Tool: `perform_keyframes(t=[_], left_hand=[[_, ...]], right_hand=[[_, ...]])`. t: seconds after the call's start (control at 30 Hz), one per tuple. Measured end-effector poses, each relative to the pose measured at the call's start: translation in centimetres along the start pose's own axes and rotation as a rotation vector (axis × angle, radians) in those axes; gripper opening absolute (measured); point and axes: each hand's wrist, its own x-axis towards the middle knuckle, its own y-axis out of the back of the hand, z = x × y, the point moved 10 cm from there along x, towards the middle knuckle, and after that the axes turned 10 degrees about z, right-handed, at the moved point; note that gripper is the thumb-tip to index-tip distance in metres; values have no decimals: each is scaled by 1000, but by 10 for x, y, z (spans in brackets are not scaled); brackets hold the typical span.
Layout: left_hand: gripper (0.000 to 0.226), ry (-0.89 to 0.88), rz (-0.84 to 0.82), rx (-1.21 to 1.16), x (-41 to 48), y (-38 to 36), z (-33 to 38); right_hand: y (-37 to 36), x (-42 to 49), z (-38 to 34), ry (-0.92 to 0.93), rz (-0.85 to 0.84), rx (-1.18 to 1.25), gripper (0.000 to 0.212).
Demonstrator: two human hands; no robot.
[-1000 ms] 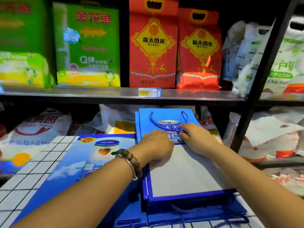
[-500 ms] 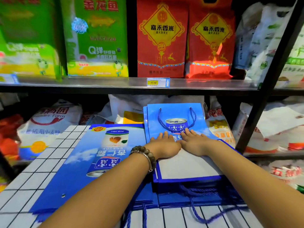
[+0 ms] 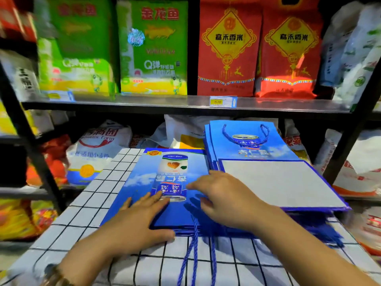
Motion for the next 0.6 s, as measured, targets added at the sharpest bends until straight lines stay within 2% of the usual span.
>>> perform_keyframes(t=[0.03,0.13,0.27,0.43,0.53,0.6], left_hand=[[133,5,9,-6,-6,-4,-2],[132,38,86,-37,-17,-9,-13],[132,61,158,-32,-30,-8,-12],[132,77,179,9,-60,-16,-7],[108,22,294,50,-70,-9,3],[90,42,301,-91,-78,-13,2]], right_hand=[[-15,-10,-19,36,-99,12,47],[-46,-32,-47,66,-288,-29,57],[-55,-49,-54,42,-321,10,66],[-47,-68,-65,35,-47,43,33],[-39,-80,-67,-62,110,172,54],[-35,-83,-63,-182,152,344,51]])
